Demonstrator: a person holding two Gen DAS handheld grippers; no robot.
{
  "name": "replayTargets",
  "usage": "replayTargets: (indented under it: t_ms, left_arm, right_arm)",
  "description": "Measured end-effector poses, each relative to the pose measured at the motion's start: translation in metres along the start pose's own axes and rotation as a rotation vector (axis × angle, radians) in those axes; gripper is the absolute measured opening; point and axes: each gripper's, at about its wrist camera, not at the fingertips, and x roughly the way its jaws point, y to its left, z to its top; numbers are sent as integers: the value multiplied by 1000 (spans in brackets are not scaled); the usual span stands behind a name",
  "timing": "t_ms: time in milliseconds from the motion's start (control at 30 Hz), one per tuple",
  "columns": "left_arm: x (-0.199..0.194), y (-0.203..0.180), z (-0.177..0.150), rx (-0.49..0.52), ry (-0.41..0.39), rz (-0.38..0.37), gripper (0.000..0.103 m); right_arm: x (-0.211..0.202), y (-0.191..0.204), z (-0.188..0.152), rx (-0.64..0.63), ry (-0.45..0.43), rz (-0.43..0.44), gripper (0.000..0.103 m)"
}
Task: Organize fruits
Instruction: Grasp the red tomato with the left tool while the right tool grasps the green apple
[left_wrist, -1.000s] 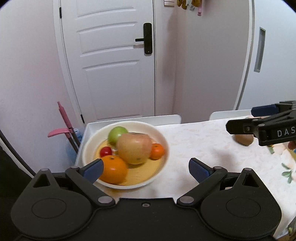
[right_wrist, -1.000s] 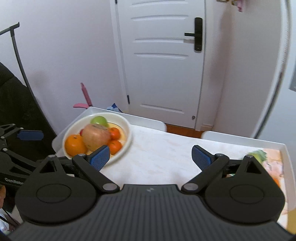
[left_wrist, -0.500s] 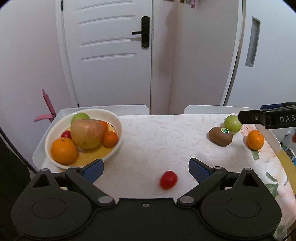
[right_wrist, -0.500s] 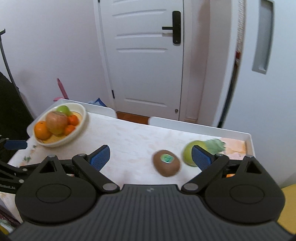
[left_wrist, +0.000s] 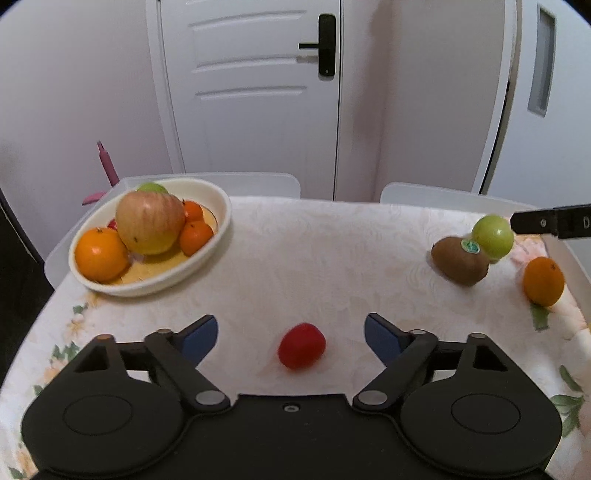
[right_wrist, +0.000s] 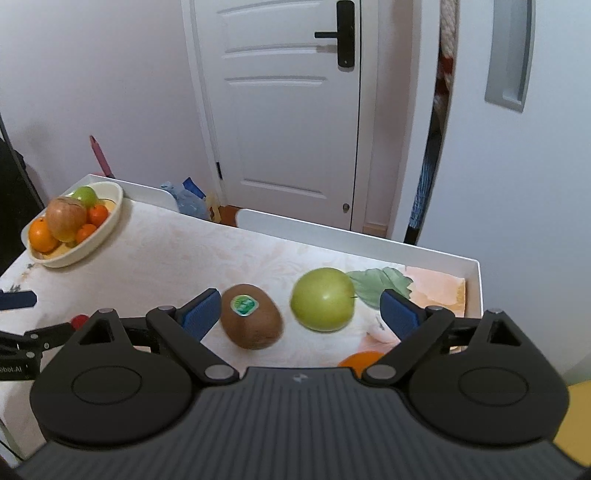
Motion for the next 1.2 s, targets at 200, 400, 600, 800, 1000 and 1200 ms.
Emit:
replayTargets:
  t_ms: [200,400,600,800,1000,1200]
  left_arm:
    - [19,-10,-7,-8,33,12,67]
    - [27,-10,-12,-22,51,24,56]
    - [33,-8,-13,-45,66,25,39]
    - [33,-7,-13,-37,61,23,39]
    - [35,-7,-11,-48,64,20,39]
    - [34,-6,-10,-53,64,19,39]
  right_arm:
    - [18,-10,-5,5,25,9,103]
    - [30,-12,-6,3,44,18,100]
    - [40,-13,-6,5,54,18,94]
    - [49,-15,-3,33,64,14,86]
    - [57,-17,-1,51,71,8,82]
    - [66,-19,-1,69,88,6,82]
